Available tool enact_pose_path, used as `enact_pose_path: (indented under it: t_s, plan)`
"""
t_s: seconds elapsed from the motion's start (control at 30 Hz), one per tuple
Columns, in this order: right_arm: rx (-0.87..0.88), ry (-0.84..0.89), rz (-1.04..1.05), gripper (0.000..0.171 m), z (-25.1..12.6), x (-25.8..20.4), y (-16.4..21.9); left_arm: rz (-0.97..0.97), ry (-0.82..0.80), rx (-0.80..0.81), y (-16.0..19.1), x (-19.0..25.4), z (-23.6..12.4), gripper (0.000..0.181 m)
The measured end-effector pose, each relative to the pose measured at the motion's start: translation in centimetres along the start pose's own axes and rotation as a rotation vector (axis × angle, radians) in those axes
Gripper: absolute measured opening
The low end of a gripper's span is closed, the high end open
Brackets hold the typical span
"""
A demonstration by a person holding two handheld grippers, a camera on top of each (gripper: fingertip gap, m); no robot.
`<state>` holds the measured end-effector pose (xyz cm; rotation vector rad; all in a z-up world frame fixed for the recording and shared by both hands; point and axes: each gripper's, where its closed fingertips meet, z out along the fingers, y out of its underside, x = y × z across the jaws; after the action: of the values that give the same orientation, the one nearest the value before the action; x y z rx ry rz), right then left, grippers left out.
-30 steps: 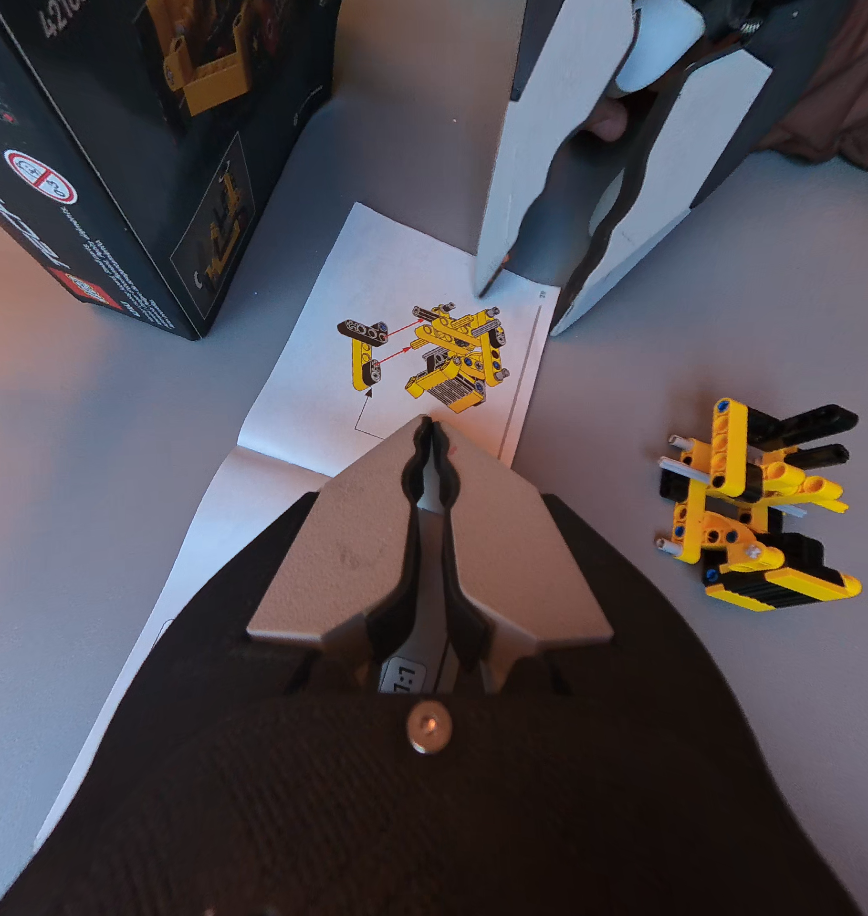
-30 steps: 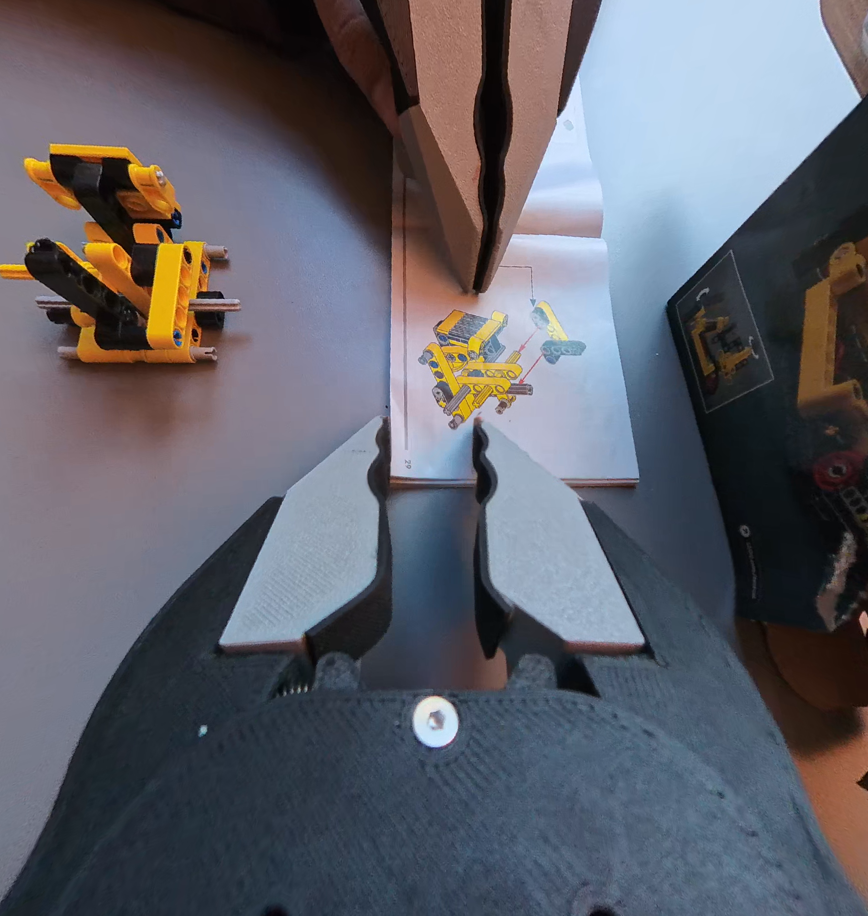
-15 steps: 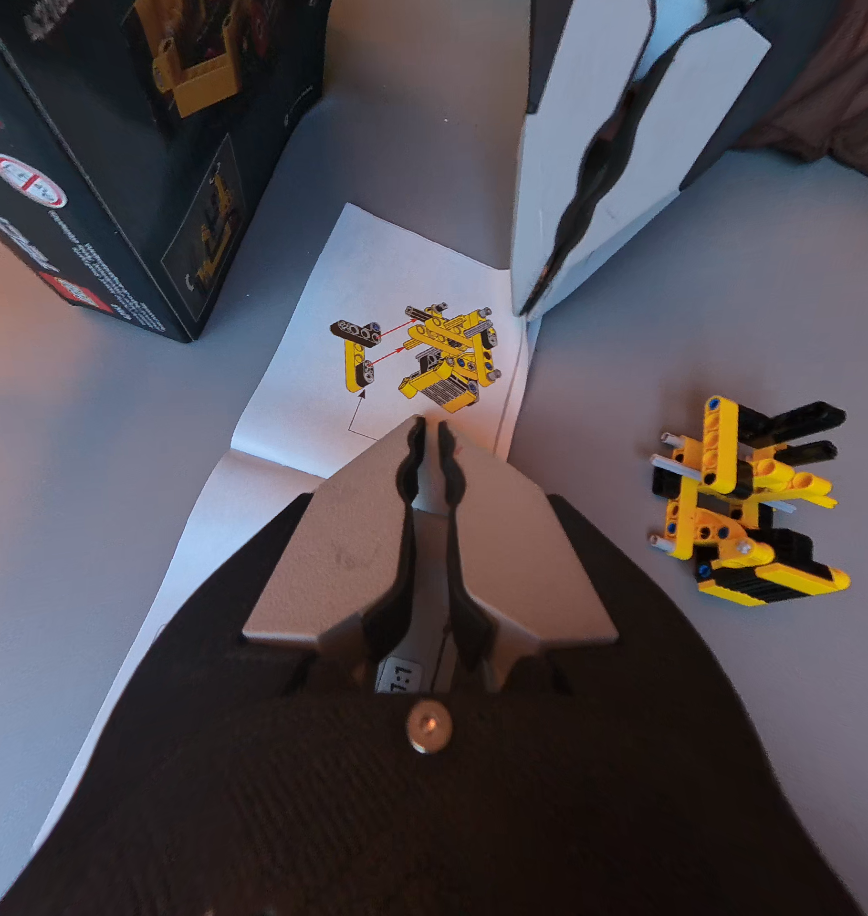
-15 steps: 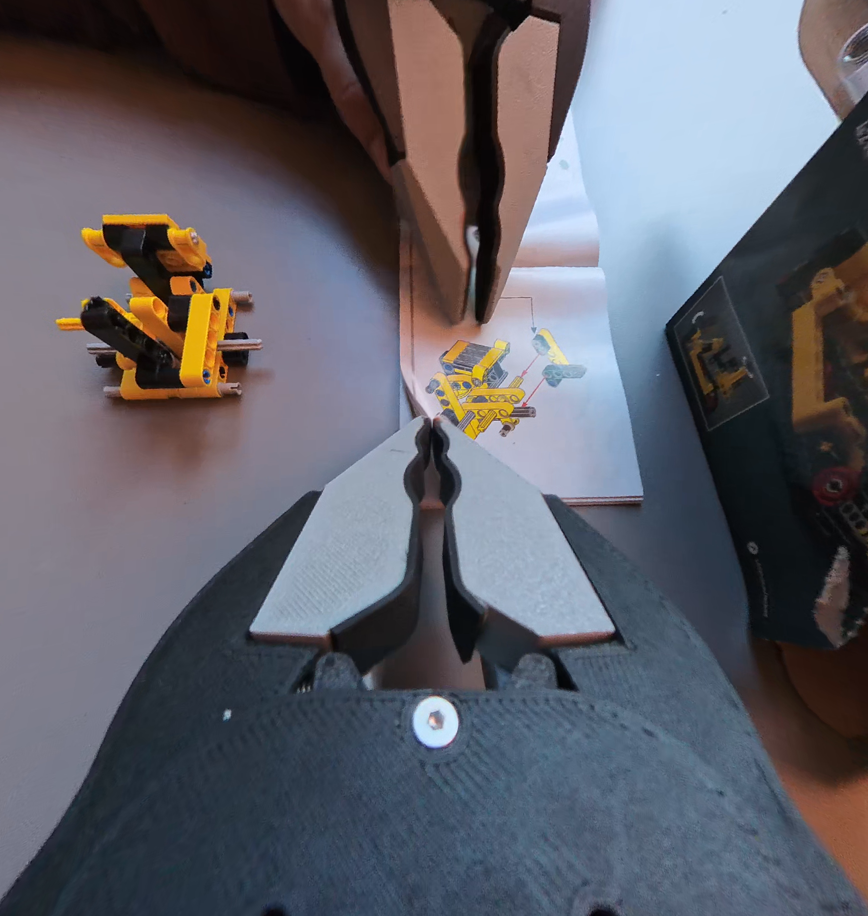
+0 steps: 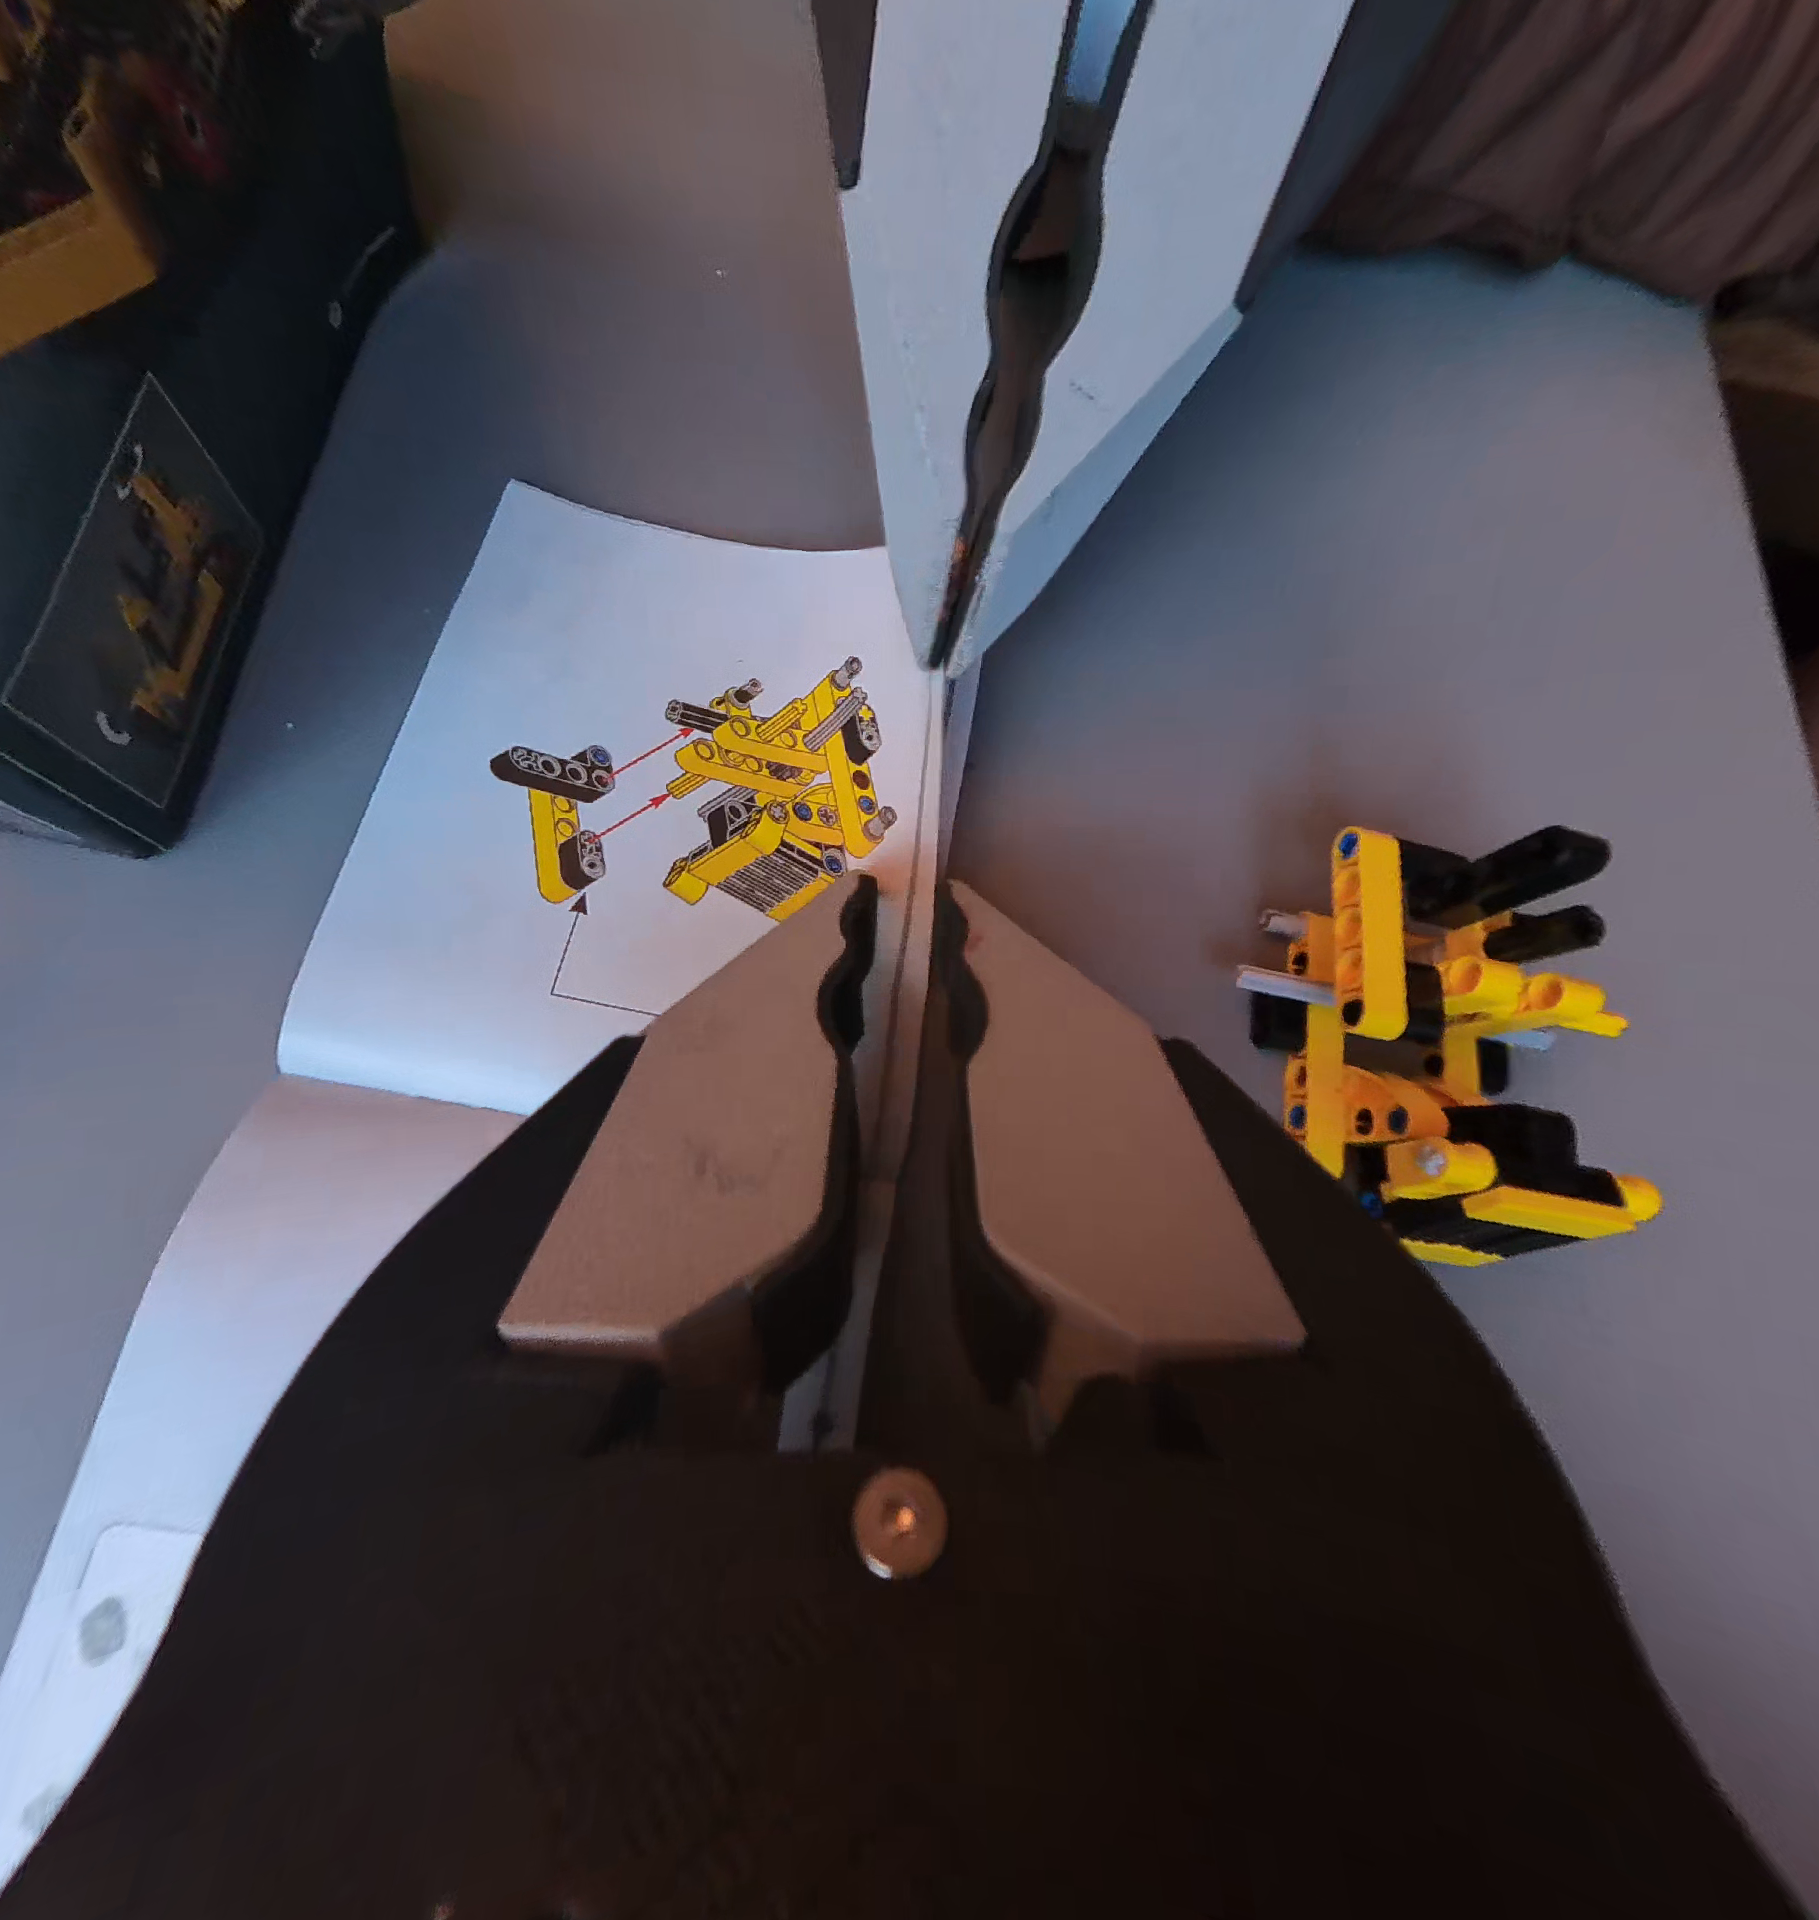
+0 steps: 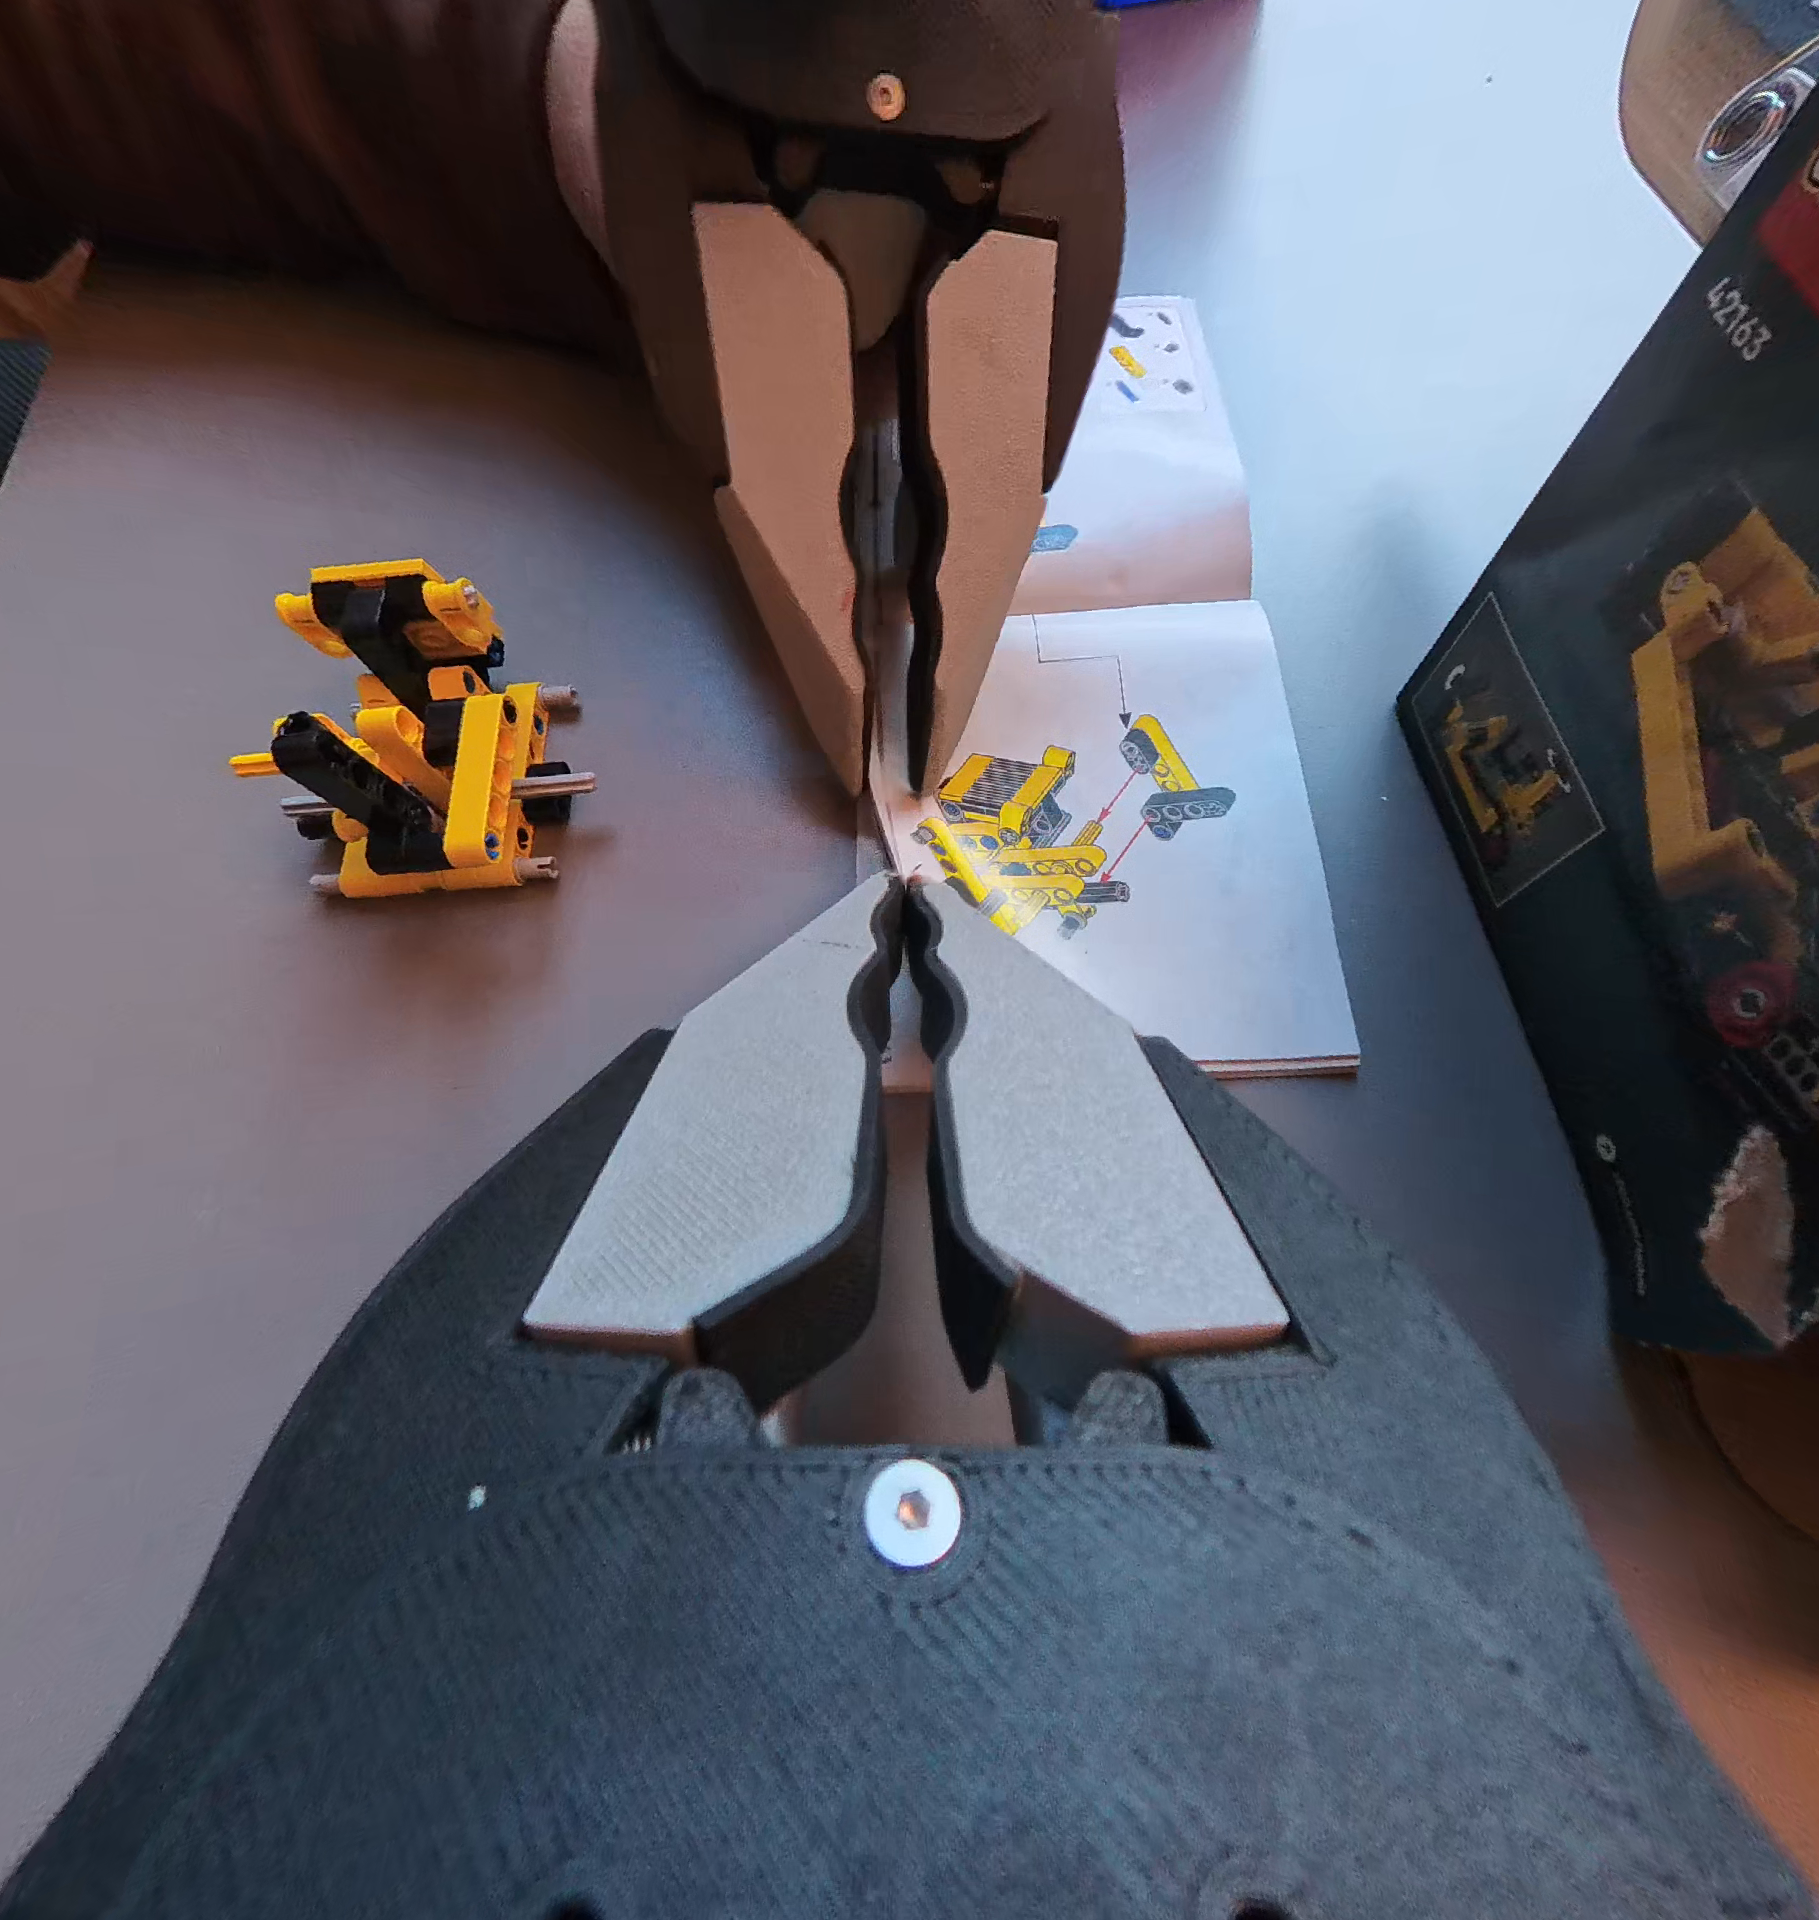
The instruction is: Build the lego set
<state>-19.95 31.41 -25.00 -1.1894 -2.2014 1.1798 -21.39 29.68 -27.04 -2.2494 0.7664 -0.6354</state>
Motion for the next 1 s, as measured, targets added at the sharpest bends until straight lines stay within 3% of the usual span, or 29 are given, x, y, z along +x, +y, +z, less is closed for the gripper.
enact_pose_path:
  t_s: [0.03, 0.27, 1.0]
  plan:
    - [0.002, -0.004, -0.002, 0.0, 0.0, -0.1, 0.0, -0.024, 0.024, 0.009, 0.0, 0.1, -0.1, 0.008]
    - [0.008, -0.019, -0.013, 0.0, -0.1, -0.3, 0.1, -0.165, 0.174, 0.05, -0.2, 0.5, -0.9, 0.0]
    - [0.019, -0.038, -0.015, 0.0, -0.1, -0.6, 0.0, -0.261, 0.268, 0.078, -0.4, 0.7, -1.3, 0.0]
